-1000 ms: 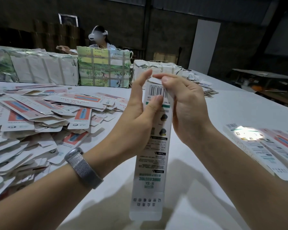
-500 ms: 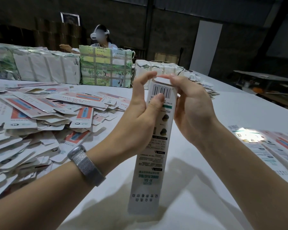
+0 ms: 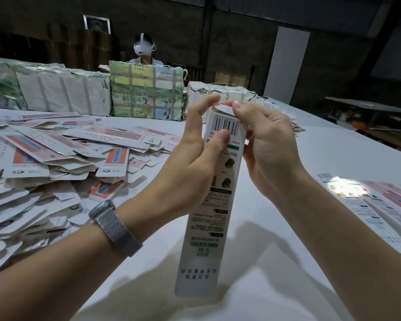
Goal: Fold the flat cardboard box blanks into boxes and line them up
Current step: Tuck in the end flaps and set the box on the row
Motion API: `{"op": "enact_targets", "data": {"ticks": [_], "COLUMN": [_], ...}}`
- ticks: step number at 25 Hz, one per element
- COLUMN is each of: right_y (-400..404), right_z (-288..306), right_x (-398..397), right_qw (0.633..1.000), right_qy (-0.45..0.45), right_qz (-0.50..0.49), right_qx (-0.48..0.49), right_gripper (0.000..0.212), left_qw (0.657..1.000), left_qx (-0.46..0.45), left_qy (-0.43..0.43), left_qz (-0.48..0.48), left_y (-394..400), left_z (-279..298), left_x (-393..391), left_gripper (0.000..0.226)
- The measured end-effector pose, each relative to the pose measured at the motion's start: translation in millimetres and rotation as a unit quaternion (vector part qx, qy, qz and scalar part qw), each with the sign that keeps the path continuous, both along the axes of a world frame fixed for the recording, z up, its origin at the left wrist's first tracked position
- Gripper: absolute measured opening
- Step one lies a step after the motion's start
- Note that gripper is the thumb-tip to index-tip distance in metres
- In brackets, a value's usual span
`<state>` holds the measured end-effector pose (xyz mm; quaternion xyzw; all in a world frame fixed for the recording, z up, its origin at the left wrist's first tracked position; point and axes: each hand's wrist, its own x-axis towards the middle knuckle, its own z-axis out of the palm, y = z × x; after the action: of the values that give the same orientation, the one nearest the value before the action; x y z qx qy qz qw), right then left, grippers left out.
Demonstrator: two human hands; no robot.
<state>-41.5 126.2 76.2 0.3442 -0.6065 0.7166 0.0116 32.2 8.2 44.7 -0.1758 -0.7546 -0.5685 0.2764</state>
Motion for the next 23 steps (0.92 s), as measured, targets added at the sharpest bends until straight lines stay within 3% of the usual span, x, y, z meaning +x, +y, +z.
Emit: {"op": "enact_targets", "data": {"ticks": [5,14,18,23], "right_y": [1,2,-1,-7], "right_z": [0,-2,-8,-11], "right_x": [-3,-11,-11,-6], "right_qw": [0.999,0.986,0.968,0.953], "right_qy": [0.027,0.154,0.239,0.261], "right_qz": [-0.005,-0.038,-0.072,-0.138], "right_qx": [0.029,0.044,0.037,0.070], "right_gripper": [0.029,0.030,0.019,0.021], "left_qw": [1.000,0.995,0.996,0.994], "left_qx": [0.025,0.096,0.092,0.106], "left_qy": [0.004,-0.009,-0.010,-0.013], "left_qz": [0.006,-0.014,0.010,0.017], "left_y": [1,2,4,5], "left_z": [-1,3,4,4], "left_x": [-1,1,3,0], "left_gripper": [0.028,0.013,0.010,0.011]}}
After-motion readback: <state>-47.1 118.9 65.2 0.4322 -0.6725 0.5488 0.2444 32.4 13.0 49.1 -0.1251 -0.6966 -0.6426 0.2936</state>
